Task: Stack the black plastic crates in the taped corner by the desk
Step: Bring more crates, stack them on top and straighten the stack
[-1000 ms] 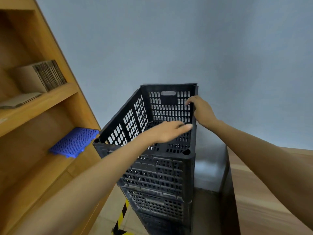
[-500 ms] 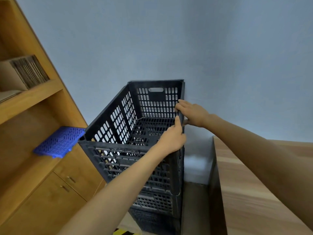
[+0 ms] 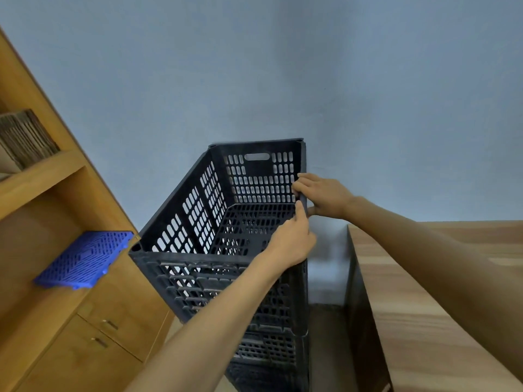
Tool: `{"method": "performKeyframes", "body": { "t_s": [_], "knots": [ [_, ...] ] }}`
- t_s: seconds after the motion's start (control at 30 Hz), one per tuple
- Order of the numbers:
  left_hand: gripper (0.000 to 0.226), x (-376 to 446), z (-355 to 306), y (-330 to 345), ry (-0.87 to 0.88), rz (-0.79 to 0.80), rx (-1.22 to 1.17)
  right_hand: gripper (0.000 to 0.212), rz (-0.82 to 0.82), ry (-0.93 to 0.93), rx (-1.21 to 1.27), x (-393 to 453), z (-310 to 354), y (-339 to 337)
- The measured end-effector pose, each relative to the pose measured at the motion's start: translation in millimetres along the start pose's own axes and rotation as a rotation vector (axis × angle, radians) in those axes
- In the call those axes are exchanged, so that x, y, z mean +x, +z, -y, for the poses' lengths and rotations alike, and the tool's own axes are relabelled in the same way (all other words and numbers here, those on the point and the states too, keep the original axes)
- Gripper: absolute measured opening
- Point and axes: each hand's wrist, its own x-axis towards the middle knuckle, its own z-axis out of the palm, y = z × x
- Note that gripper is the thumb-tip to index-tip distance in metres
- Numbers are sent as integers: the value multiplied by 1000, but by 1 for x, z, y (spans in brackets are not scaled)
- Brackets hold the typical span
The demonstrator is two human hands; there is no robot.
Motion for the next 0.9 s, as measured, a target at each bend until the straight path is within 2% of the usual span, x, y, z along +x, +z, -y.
{"method": "performKeyframes", "body": {
  "t_s": [0.33, 0.6, 0.77, 0.9],
  "knots": [
    [78, -50, 16, -11, 118, 148, -39, 67, 4, 47, -130, -35, 34, -14],
    [80, -76, 26, -19, 190, 205, -55, 67, 88, 206, -177, -58, 73, -30],
    [86, -95, 33, -24, 212, 246, -72, 65, 76, 267, -191, -75, 95, -36],
    [91, -107, 39, -28, 245, 300, -106, 80, 84, 331, -226, -87, 112, -41]
  ]
}}
